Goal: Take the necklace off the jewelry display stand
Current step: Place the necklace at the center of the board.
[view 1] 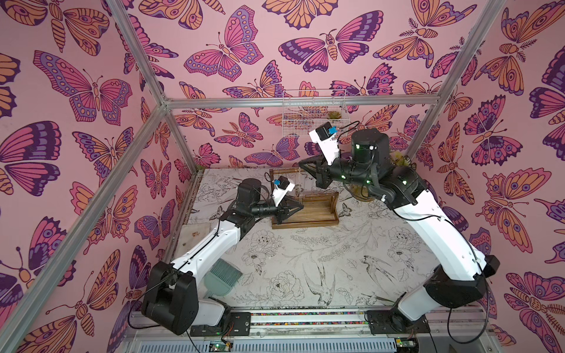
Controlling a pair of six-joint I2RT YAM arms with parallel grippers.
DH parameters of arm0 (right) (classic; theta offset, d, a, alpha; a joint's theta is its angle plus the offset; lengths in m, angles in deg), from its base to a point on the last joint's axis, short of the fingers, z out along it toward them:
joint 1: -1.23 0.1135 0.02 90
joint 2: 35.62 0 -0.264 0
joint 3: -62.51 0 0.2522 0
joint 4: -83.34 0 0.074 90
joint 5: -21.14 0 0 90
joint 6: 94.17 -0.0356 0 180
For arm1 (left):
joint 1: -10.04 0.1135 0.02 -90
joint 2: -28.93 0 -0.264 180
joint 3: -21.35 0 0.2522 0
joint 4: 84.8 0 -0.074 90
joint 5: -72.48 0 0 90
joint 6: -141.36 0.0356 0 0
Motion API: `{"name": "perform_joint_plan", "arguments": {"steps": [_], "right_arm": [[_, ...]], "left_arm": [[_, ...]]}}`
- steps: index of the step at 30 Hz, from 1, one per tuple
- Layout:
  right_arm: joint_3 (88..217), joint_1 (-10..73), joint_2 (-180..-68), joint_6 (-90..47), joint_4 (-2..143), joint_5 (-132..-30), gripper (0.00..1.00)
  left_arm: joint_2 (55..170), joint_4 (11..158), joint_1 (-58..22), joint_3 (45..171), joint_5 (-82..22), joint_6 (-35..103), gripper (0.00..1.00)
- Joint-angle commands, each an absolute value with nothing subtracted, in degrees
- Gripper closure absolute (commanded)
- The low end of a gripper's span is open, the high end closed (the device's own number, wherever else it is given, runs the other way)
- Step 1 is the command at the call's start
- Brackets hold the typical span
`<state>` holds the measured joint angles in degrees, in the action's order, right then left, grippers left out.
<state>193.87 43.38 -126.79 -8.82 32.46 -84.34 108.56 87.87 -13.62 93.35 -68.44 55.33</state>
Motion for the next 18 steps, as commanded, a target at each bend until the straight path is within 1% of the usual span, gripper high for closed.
{"name": "perform_joint_plan", "arguments": {"steps": [1, 7, 13, 18], "right_arm": [[195.6, 43.8, -126.8, -8.7, 32.8, -83.7, 1.0], [195.5, 43.8, -127.1, -8.9, 32.9, -84.1, 1.0], [195.5, 43.8, -127.3, -9.0, 33.0, -84.4, 1.0], [194.3, 43.8, -127.1, -9.5, 33.7, -84.6, 1.0]], "left_arm": [[107.7, 89.0, -14.0, 92.3, -67.7, 55.2, 0.83], [107.1, 88.9, -14.0, 91.3, -67.1, 55.0, 0.93], [106.8, 89.0, -14.1, 90.8, -66.2, 54.7, 0.94], [106.4, 88.8, -14.1, 90.4, -64.8, 53.2, 1.0]]}}
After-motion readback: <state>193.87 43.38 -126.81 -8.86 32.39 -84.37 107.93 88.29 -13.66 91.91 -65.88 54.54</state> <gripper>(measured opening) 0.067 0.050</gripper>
